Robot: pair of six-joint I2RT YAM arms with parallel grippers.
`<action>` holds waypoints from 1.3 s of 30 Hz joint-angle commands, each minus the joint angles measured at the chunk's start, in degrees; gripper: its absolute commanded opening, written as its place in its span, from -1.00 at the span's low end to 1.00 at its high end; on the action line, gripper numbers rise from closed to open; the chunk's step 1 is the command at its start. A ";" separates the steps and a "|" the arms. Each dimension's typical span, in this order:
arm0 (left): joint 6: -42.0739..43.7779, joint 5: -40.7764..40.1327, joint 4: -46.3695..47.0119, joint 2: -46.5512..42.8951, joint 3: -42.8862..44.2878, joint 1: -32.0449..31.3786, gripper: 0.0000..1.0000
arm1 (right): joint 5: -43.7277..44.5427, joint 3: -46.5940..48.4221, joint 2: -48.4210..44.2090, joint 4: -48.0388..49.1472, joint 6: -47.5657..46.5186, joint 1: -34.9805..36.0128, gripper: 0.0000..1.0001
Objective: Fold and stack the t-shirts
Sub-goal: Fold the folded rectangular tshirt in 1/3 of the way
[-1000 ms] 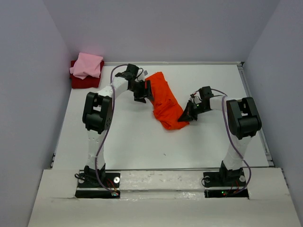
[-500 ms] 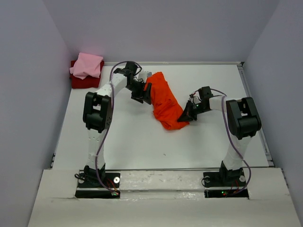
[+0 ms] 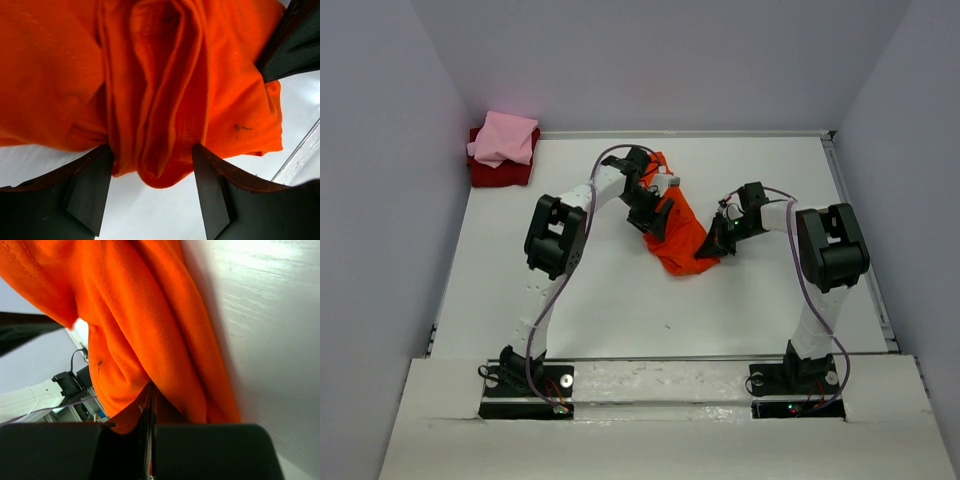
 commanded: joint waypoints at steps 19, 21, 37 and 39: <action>1.18 1.74 -1.68 -1.59 1.28 0.02 0.02 | -0.49 0.86 0.68 -1.28 -1.98 0.42 -1.00; 1.27 2.53 -1.60 -1.59 1.28 0.10 -0.04 | -0.40 0.86 0.67 -1.28 -1.89 0.42 -1.00; 0.65 5.52 -1.25 -3.52 2.95 0.98 -0.76 | -0.22 0.86 0.50 -1.28 -1.62 0.42 -1.00; -0.84 5.61 -0.81 -3.79 4.17 1.07 -0.75 | -0.14 0.86 0.41 -1.37 -1.62 0.42 -1.00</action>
